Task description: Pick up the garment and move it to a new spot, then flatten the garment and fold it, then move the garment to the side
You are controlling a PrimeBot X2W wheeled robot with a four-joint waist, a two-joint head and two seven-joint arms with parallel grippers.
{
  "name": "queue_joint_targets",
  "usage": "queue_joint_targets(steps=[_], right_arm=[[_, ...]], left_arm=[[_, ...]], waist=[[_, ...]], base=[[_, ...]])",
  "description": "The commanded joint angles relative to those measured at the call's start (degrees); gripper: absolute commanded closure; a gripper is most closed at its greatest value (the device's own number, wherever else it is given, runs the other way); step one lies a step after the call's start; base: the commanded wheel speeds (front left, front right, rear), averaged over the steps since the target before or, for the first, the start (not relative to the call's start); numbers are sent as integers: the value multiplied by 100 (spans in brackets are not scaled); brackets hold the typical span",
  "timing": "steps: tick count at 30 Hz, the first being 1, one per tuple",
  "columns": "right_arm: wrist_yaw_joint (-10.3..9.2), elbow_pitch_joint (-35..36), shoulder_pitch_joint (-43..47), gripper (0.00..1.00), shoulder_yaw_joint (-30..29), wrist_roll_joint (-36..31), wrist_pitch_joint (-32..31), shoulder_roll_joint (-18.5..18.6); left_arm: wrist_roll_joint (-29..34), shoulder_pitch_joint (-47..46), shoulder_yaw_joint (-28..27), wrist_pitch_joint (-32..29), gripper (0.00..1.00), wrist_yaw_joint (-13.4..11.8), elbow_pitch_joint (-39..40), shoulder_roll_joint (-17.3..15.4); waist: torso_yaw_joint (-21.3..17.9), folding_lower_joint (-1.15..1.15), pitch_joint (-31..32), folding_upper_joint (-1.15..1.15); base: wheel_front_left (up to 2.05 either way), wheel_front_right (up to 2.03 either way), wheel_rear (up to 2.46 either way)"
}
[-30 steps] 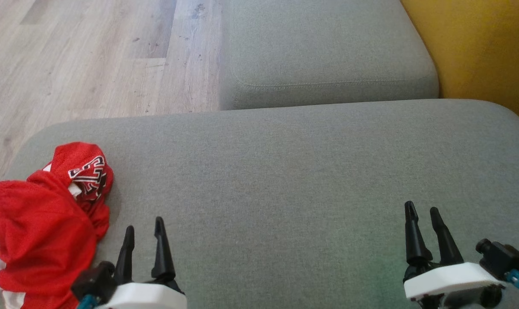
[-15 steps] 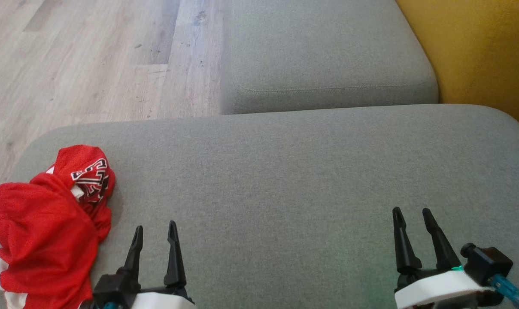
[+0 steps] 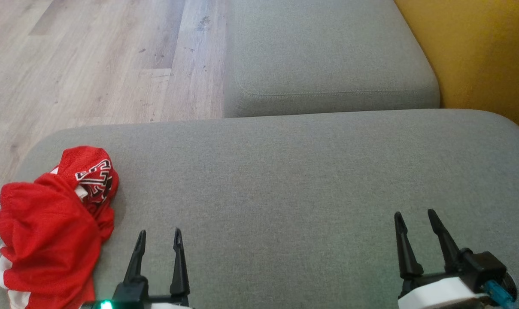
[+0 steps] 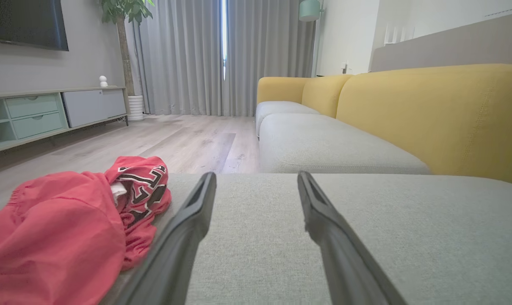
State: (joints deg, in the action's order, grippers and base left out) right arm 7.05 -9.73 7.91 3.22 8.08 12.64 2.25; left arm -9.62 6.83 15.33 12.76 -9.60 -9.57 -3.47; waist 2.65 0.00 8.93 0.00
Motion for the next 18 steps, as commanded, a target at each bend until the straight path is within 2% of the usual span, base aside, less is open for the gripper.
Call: queue_joint_targets(steps=[1,9,18], right_arm=[[41,170,-136,0,96,-228,109,60],[44,-13,-103,0,73,-723,236,63],[44,-110,-125,0,80,-694,236,63]], left_arm=[[160,-170,-149,96,0,-41,157,-13],[668,-137,-116,224,0,-76,58,8],[688,-132,-160,224,0,-61,41,30]], waist=[[6,0,4,0],[20,0,51,0],[4,0,72,0]], base=[[0,0,0],[0,0,0],[0,0,0]])
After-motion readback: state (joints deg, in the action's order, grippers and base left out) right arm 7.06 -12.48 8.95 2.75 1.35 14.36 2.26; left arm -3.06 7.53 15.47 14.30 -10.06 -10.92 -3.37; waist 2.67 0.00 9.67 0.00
